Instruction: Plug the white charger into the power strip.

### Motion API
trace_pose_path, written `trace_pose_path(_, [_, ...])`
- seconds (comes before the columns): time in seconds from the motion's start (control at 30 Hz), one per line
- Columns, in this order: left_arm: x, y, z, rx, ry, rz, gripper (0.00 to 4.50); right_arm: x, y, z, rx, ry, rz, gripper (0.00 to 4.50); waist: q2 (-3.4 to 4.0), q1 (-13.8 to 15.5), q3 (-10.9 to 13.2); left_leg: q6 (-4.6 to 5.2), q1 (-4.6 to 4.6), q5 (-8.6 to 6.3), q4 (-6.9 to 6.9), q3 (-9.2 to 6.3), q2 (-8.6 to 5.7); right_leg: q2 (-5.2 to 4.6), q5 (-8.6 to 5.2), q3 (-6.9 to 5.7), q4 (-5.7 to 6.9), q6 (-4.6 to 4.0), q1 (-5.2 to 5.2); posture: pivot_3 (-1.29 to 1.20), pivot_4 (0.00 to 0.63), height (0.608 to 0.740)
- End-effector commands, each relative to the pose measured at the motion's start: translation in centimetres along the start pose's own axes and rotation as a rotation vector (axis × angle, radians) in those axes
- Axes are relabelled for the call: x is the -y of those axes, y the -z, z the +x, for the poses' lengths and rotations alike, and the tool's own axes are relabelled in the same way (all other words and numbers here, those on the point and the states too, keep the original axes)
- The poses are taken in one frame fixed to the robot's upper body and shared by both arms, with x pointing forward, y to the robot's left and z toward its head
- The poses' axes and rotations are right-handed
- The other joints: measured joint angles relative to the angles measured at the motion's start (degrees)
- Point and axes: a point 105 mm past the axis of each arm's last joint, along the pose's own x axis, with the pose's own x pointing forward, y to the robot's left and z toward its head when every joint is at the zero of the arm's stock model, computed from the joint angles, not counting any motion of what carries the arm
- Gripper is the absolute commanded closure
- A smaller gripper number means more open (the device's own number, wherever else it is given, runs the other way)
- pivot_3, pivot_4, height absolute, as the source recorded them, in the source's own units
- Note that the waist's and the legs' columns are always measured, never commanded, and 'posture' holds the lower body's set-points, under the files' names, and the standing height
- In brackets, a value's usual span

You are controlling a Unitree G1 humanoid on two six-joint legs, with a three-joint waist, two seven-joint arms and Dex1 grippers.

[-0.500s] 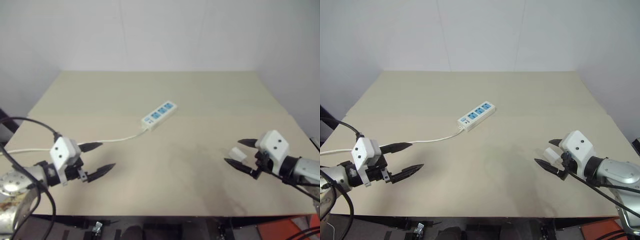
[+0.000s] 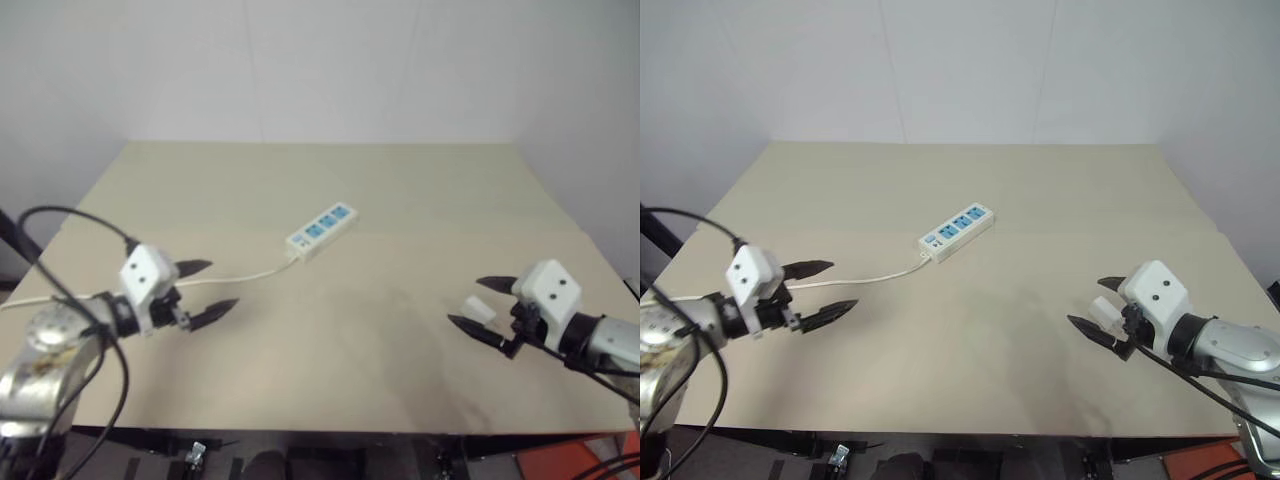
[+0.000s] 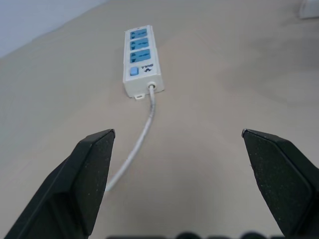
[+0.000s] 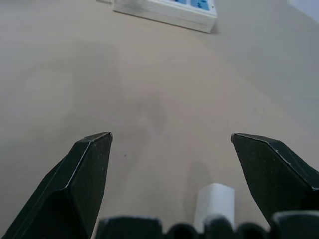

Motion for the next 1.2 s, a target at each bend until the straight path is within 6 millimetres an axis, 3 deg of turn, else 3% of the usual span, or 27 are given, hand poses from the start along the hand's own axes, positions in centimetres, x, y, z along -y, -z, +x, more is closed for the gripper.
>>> trace_pose_path(0.03, [-1.4,0.8,2.9,-0.066,0.002,-0.019,0.04,0.3,-1.4,0.1,0.044,0.032,-0.034,0.0,-0.04,-0.12,0.02,0.0,-0.01,0.0,0.0,-0.02,0.0,0.0,0.0,-0.01,0.0,0.0,-0.01,0.0,0.15,0.74])
trace_pose_path(0.27, [-2.4,4.3,9.6,-0.267,0.019,-0.04,0.04,-0.1,-2.2,0.1,0.071,0.052,-0.037,0.0,-0.08,-0.46,0.04,0.03,-0.17,-0.02,0.01,-0.04,-0.08,-0.03,0.0,0.0,0.0,0.04,-0.12,0.0,0.15,0.74])
trace_pose_path(0.3, [-2.5,4.7,10.4,-0.284,0.008,-0.061,0.21,-0.2,-2.3,-0.1,0.078,0.059,-0.036,0.0,-0.09,-0.35,0.05,0.03,-0.21,-0.02,0.01,-0.04,-0.08,-0.02,0.0,-0.01,0.0,0.04,-0.15,0.0,0.15,0.74])
trace_pose_path(0.47, [-2.6,5.7,13.3,-0.313,-0.032,-0.142,1.55,-0.4,-2.5,-0.5,0.081,0.085,-0.035,0.0,-0.1,0.37,0.04,0.04,-0.32,-0.01,0.1,-0.1,-0.15,-0.09,0.01,-0.07,0.0,0.09,-0.16,0.0,0.15,0.74])
trace_pose_path(0.73, [-1.9,5.2,14.6,-0.258,0.016,-0.163,4.06,-0.9,-2.2,-1.0,0.069,0.1,-0.024,0.0,-0.09,0.34,0.0,0.03,0.06,-0.01,0.1,-0.1,-0.14,-0.09,-0.04,-0.05,0.08,0.24,0.14,0.0,0.15,0.74])
trace_pose_path(0.8, [-1.0,4.4,13.9,-0.194,0.104,-0.132,4.45,-0.9,-2.3,-0.9,0.07,0.095,-0.026,0.0,-0.07,0.25,-0.01,0.03,0.05,-0.01,0.1,-0.09,-0.14,-0.09,-0.02,-0.05,0.08,0.21,0.13,0.0,0.15,0.74])
trace_pose_path(0.9, [0.6,3.9,11.5,-0.12,0.236,-0.047,4.45,-0.9,-2.5,-1.0,0.074,0.089,-0.029,0.0,-0.01,-0.67,-0.05,0.03,-0.03,-0.01,0.08,-0.08,-0.12,-0.08,-0.02,0.02,0.06,0.2,0.01,0.0,0.15,0.74])
trace_pose_path(1.03, [4.6,5.8,4.4,-0.131,0.411,0.027,4.45,-1.1,-2.2,-0.8,0.061,0.083,-0.024,0.0,0.06,-1.58,-0.1,0.07,-0.21,-0.04,0.0,-0.27,-0.03,-0.08,-0.01,0.22,0.18,0.18,-0.25,0.0,0.15,0.74])
trace_pose_path(1.1, [6.0,6.4,2.1,-0.158,0.452,0.025,4.45,-1.2,-2.2,-0.8,0.06,0.076,-0.021,0.0,0.08,-1.66,-0.12,0.13,-0.37,-0.1,-0.05,-0.32,0.0,-0.12,-0.01,0.34,0.15,0.18,-0.48,0.0,0.15,0.74])
trace_pose_path(1.2, [5.7,6.0,1.3,-0.119,0.345,-0.004,3.67,-1.2,-2.3,-0.4,0.064,0.059,-0.023,0.0,0.11,-0.49,-0.11,0.15,-0.38,-0.11,-0.02,-0.28,-0.04,-0.29,-0.02,0.32,0.0,0.2,-0.55,0.0,0.15,0.74])
